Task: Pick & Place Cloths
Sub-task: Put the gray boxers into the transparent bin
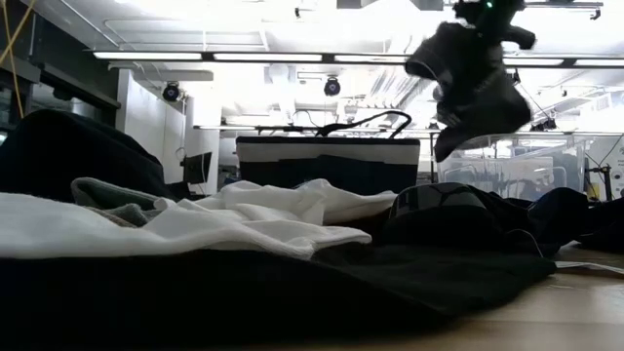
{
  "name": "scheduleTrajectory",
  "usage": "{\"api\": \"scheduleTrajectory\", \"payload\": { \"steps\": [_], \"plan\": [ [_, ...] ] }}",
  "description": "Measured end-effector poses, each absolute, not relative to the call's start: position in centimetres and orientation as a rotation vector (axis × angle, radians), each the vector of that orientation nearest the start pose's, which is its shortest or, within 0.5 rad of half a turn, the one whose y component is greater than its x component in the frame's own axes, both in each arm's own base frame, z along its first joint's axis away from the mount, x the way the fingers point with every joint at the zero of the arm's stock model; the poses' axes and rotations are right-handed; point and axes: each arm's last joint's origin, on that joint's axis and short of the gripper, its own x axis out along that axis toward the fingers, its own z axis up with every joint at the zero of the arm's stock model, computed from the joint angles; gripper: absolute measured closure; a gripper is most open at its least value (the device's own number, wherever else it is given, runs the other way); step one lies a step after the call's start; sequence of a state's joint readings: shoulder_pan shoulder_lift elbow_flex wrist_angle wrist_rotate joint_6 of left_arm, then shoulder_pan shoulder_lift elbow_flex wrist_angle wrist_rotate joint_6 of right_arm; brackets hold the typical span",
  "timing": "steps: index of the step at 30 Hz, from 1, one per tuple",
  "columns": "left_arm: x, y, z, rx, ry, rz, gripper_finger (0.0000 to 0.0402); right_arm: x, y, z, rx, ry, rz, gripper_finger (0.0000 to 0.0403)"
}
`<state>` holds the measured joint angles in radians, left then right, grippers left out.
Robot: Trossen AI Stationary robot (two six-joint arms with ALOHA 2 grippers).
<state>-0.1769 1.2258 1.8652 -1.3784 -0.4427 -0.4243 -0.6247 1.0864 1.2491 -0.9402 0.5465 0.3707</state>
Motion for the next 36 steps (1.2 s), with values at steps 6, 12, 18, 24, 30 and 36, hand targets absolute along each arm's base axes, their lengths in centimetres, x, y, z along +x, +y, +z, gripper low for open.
{"api": "scheduleTrajectory", "payload": {
  "steps": [6, 12, 18, 24, 30, 36],
  "plan": [
    [16.6, -1.7, 46.8, -0.182, 0.639, 0.415, 0.0104, 13.1, -13.8, 35.7, 0.403, 0.778, -1.362, 0.0399],
    [17.2, -1.8, 45.9, -0.176, 0.644, 0.416, 0.0104, 12.4, -15.6, 34.2, 0.416, 0.962, -1.43, 0.0399],
    [17.3, -1.8, 45.7, -0.173, 0.65, 0.417, 0.0103, 13.7, -16.9, 32.1, 0.368, 1.143, -1.489, 0.0399],
    [17.2, -1.8, 45.6, -0.17, 0.656, 0.417, 0.0103, 15.1, -18.5, 29.6, 0.325, 1.339, -1.453, 0.0399],
    [17.2, -1.8, 45.7, -0.162, 0.657, 0.414, 0.0103, 15.9, -19.5, 27.6, 0.332, 1.473, -1.425, 0.0399],
    [17.2, -1.8, 45.6, -0.163, 0.658, 0.413, 0.0104, 15.5, -19.8, 27.1, 0.382, 1.534, -1.447, 0.0397]
  ]
}}
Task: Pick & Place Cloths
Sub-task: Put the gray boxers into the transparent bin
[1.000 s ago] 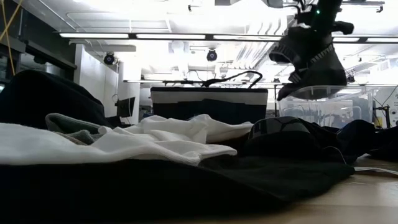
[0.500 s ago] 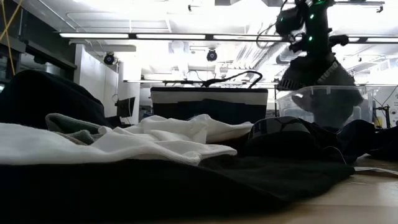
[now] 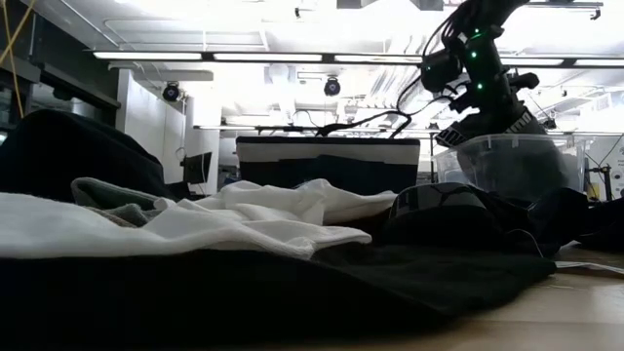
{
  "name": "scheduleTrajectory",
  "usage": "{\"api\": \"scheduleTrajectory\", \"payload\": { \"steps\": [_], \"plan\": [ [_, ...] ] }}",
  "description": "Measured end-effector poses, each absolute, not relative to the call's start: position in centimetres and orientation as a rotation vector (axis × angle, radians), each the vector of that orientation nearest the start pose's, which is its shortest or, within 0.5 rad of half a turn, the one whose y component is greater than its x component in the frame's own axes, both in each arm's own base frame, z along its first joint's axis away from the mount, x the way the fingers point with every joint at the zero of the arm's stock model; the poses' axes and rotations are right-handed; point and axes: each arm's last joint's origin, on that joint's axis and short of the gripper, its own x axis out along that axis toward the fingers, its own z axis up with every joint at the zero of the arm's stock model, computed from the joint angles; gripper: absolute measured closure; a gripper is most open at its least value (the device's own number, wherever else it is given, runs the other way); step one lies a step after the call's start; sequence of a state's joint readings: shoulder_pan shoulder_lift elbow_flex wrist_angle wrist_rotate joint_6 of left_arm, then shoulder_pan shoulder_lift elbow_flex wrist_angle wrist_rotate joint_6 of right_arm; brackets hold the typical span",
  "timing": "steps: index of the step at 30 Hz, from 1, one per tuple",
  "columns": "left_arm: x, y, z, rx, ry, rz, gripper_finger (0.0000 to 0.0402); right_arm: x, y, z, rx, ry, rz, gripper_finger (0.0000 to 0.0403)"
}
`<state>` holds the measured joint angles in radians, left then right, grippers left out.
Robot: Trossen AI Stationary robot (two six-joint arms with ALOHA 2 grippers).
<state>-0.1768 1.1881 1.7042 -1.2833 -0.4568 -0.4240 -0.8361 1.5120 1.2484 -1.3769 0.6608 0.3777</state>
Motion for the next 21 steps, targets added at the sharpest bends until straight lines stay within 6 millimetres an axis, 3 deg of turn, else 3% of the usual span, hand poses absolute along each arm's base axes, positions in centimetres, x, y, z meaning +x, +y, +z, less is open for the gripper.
{"api": "scheduleTrajectory", "payload": {
  "steps": [5, 11, 21],
  "plan": [
    [17.2, -1.8, 45.6, -0.163, 0.661, 0.411, 0.0103, 15.0, -19.7, 27.0, 0.509, 1.509, -1.483, 0.0363],
    [17.2, -1.8, 45.6, -0.162, 0.666, 0.41, 0.0103, 14.7, -19.3, 27.1, 0.596, 1.455, -1.6, 0.029],
    [17.2, -1.8, 45.6, -0.162, 0.666, 0.41, 0.0103, 14.4, -18.1, 28.1, 0.516, 1.378, -1.782, 0.0181]
  ]
}}
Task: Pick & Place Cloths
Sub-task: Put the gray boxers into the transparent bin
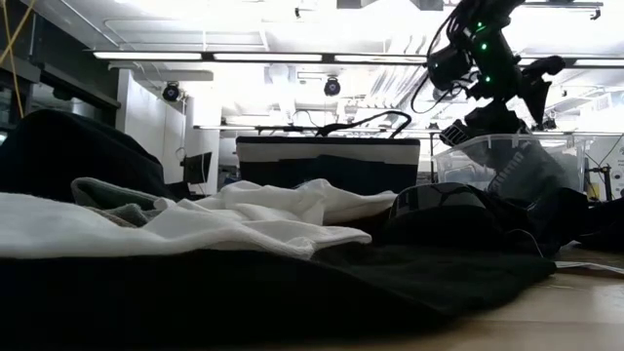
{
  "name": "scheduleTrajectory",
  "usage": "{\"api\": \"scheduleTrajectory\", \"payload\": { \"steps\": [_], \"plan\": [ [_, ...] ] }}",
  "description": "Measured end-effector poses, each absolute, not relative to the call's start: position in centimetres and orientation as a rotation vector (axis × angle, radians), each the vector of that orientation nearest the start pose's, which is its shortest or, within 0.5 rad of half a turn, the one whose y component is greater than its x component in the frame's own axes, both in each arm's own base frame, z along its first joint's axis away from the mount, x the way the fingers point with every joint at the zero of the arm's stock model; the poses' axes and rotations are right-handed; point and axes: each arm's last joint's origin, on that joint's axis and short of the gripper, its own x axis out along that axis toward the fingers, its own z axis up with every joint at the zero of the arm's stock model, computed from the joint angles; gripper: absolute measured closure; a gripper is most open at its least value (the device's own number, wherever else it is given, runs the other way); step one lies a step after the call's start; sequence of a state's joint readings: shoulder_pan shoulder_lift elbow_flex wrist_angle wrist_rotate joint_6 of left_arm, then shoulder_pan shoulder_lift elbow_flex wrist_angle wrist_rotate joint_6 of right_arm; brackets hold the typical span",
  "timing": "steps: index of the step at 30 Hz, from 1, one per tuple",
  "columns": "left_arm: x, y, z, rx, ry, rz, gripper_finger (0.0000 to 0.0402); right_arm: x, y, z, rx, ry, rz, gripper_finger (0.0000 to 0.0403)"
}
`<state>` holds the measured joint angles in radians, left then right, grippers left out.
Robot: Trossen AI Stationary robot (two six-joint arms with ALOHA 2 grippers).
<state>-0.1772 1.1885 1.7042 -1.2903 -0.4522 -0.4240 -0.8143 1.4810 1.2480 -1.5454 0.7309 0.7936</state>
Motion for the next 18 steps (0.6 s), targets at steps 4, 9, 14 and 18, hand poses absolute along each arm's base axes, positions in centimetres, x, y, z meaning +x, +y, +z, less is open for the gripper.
{"api": "scheduleTrajectory", "payload": {
  "steps": [4, 9, 14, 18],
  "plan": [
    [17.2, -1.8, 45.6, -0.162, 0.666, 0.411, 0.0103, 13.9, -17.2, 29.2, 0.526, 1.297, -1.794, 0.0165],
    [17.2, -1.8, 45.6, -0.162, 0.666, 0.41, 0.0103, 13.1, -15.9, 30.6, 0.59, 1.193, -1.783, 0.0168],
    [17.2, -1.8, 45.6, -0.162, 0.666, 0.41, 0.0103, 12.3, -14.8, 31.7, 0.707, 1.082, -1.743, 0.017],
    [17.2, -1.8, 45.6, -0.164, 0.665, 0.411, 0.0103, 12.2, -14.4, 32.2, 0.795, 1.022, -1.646, 0.017]
  ]
}}
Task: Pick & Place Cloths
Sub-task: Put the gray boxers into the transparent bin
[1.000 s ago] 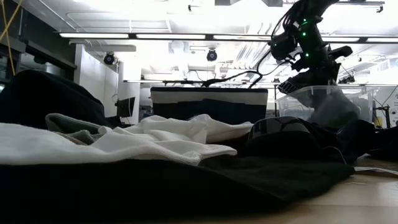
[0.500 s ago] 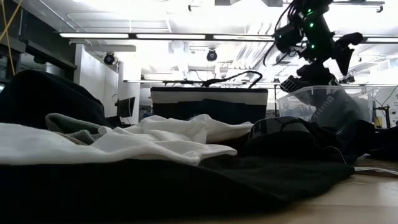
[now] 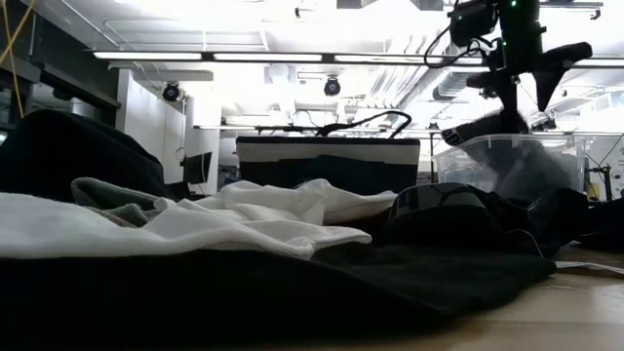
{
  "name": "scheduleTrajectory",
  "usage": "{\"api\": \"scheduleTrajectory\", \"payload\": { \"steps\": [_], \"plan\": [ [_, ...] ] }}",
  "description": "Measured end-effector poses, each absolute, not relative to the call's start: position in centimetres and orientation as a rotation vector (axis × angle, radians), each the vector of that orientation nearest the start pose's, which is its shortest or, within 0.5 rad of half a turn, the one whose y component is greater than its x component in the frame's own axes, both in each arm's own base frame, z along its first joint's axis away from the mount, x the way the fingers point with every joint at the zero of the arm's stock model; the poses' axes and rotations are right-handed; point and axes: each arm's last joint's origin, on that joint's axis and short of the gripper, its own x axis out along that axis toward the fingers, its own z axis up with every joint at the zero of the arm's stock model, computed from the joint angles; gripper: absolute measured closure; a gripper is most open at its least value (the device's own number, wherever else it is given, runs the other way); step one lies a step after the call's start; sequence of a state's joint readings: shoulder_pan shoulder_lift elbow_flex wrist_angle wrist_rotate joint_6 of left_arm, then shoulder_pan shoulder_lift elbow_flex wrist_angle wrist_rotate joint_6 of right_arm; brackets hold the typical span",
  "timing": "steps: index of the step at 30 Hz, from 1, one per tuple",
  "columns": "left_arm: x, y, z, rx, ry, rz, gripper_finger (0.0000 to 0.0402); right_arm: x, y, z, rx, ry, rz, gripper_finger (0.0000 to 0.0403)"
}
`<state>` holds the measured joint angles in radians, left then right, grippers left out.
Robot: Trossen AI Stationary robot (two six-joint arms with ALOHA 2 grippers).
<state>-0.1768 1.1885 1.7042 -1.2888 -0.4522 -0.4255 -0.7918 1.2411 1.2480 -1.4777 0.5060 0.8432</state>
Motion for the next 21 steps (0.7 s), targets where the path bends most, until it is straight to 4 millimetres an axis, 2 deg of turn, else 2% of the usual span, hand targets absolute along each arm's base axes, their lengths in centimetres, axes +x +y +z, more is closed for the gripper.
{"api": "scheduleTrajectory", "payload": {
  "steps": [6, 11, 14, 18, 21],
  "plan": [
    [17.2, -1.8, 45.6, -0.169, 0.663, 0.412, 0.0103, 12.5, -14.5, 32.5, 0.85, 0.935, -1.598, 0.017],
    [17.2, -1.8, 45.6, -0.17, 0.662, 0.413, 0.0103, 13.5, -15.4, 32.9, 0.927, 0.729, -1.577, 0.017],
    [17.2, -1.8, 45.6, -0.17, 0.662, 0.413, 0.0103, 14.5, -16.0, 33.0, 0.984, 0.644, -1.469, 0.017],
    [17.2, -1.8, 45.6, -0.17, 0.662, 0.412, 0.0103, 15.4, -16.7, 32.9, 1.024, 0.604, -1.382, 0.017],
    [17.2, -1.8, 45.6, -0.17, 0.662, 0.412, 0.0103, 15.8, -17.1, 32.4, 1.027, 0.63, -1.393, 0.017]
  ]
}}
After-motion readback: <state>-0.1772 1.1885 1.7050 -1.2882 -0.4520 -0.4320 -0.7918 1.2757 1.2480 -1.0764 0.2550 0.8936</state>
